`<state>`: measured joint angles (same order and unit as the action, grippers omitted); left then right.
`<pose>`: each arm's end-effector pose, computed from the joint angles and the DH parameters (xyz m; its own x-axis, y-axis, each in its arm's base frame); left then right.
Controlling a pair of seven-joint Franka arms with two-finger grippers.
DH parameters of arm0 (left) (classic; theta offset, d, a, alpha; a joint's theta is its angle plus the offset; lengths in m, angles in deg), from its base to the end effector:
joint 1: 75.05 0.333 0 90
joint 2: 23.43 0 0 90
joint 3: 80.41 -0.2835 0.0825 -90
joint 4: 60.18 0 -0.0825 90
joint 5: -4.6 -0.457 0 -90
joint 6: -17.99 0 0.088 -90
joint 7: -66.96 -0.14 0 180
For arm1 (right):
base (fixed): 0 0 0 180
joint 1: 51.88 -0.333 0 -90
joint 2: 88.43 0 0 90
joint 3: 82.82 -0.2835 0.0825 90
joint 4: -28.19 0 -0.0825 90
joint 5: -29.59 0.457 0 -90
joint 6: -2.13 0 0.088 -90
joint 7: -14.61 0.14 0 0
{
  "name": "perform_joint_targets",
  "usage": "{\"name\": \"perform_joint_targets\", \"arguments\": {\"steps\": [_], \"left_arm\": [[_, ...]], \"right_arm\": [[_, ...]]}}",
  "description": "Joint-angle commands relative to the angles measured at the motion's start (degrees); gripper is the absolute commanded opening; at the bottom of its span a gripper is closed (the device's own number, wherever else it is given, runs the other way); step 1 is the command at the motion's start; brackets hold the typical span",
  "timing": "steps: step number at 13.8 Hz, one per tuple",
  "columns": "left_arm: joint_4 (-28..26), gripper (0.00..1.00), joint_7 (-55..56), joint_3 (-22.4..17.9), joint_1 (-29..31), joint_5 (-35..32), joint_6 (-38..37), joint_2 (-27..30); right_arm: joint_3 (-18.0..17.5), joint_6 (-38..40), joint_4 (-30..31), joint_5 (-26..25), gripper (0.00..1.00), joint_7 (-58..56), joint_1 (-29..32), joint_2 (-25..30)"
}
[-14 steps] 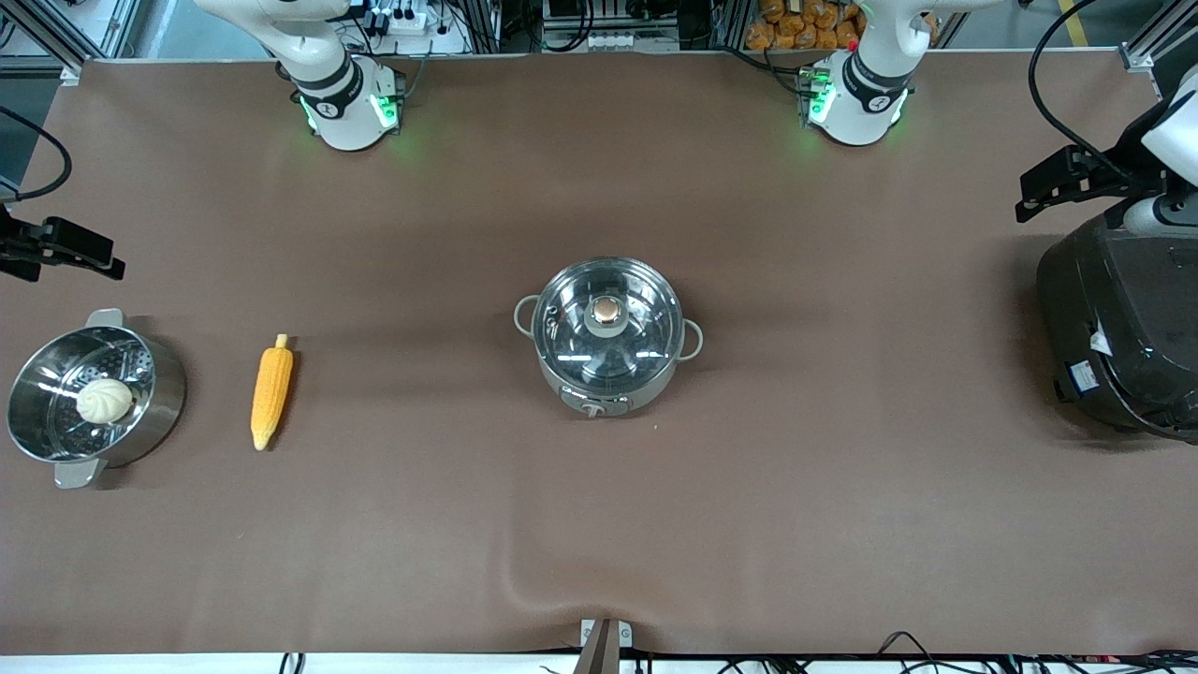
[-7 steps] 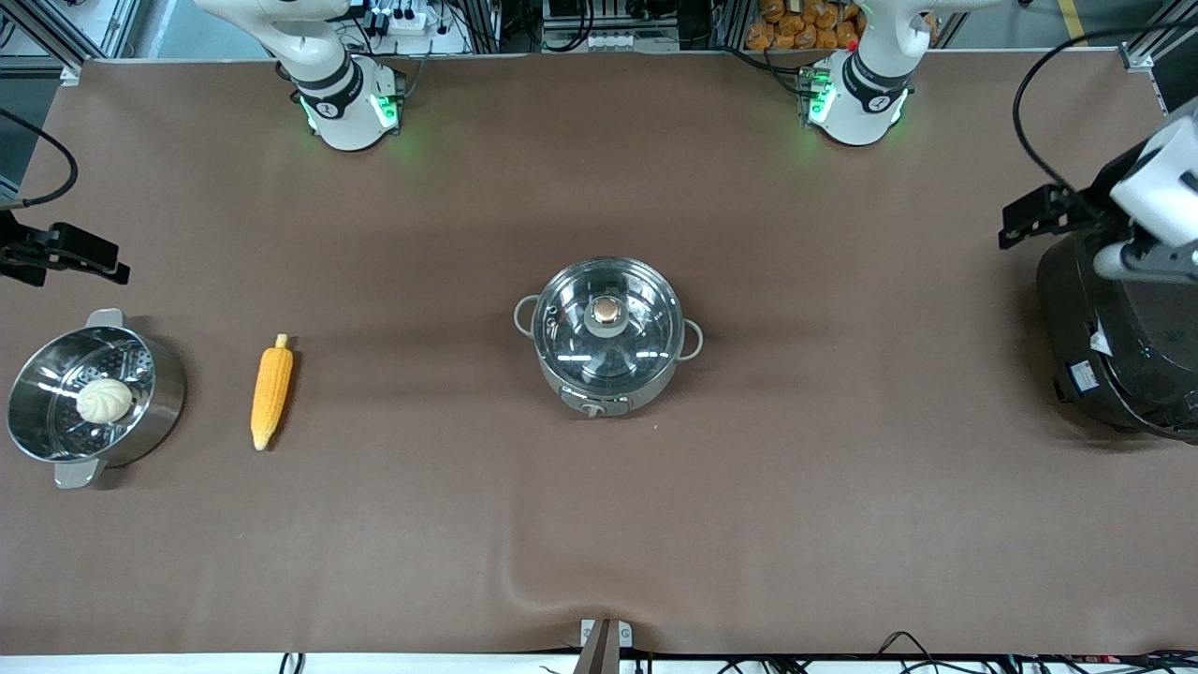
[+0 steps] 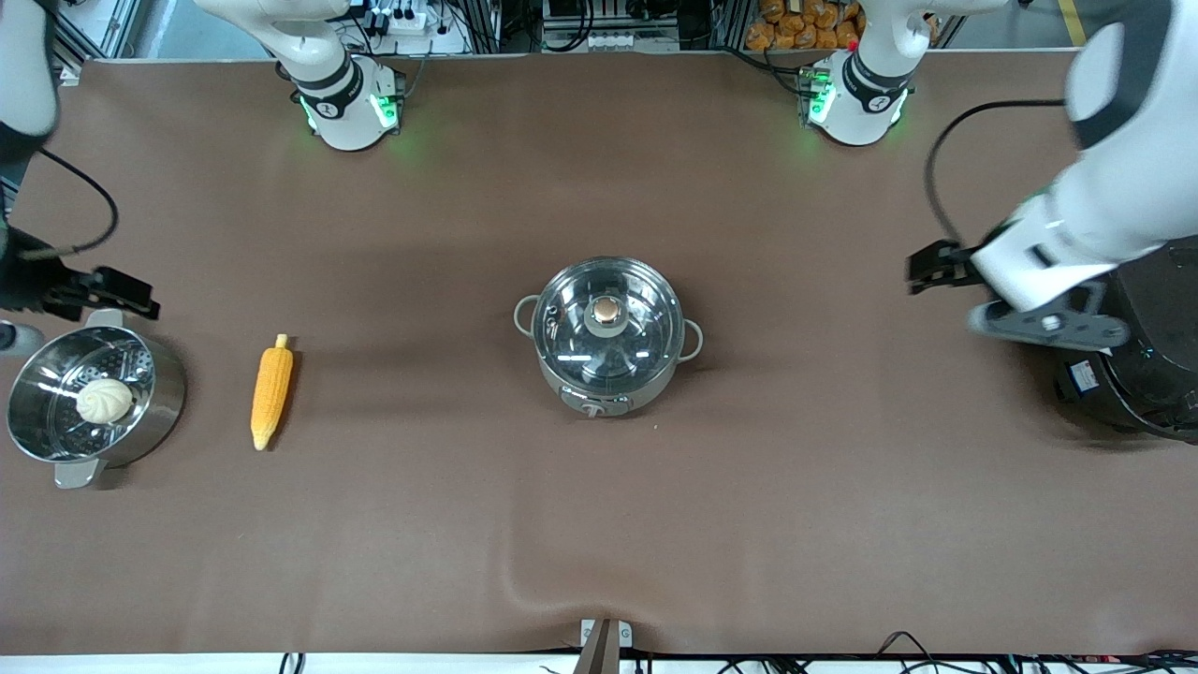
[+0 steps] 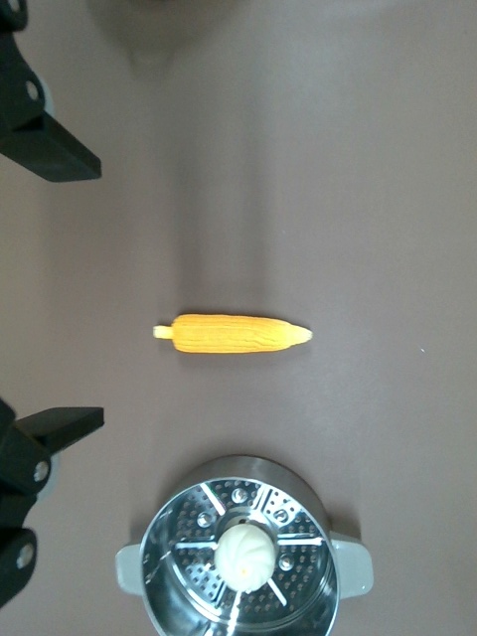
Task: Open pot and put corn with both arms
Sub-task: 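Reach the left gripper to the lid knob while the right gripper reaches the corn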
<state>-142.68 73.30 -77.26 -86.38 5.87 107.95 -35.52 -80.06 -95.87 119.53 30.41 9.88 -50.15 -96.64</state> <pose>0.6569 -0.1701 0.4922 0.9865 -0.1405 -0.0836 -0.1389 -0.9900 0.0245 0.6688 -0.0495 0.4651 0.9997 0.0025 -0.0262 0.0023 -1.0000 -0.0094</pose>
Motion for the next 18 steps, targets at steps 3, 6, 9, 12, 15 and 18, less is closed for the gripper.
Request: {"name": "perform_joint_targets", "arguments": {"steps": [3,6,9,12,15,18], "left_arm": [[4.1,1.0,17.7,-0.43,-11.5,0.84,6.17,-8.19],[4.54,1.0,32.38,-0.78,-20.73,0.66,12.94,-13.55],[5.24,1.0,38.38,-0.96,-26.71,0.57,18.92,-17.6],[5.42,1.0,40.94,-1.31,-30.94,0.14,21.3,-20.41],[5.5,1.0,45.34,-1.57,-33.75,-1.44,23.59,-23.67],[5.5,1.0,45.25,-1.49,-34.64,-4.95,23.68,-24.9]], "right_arm": [[-0.12,-11.84,12.7,0.5,1.0,0.51,0.21,1.7],[-0.04,-23.5,21.83,0.41,1.0,0.24,0.12,1.0],[-0.04,-36.45,30.47,0.23,1.0,-0.1,-0.14,-0.57],[0.14,-41.72,30.3,-0.03,1.0,-4.04,1.52,-7.94],[-0.04,-46.32,29.0,0.06,1.0,-6.18,3.2,-13.92],[-0.04,-46.84,26.18,0.32,1.0,-5.91,2.67,-17.88]]}}
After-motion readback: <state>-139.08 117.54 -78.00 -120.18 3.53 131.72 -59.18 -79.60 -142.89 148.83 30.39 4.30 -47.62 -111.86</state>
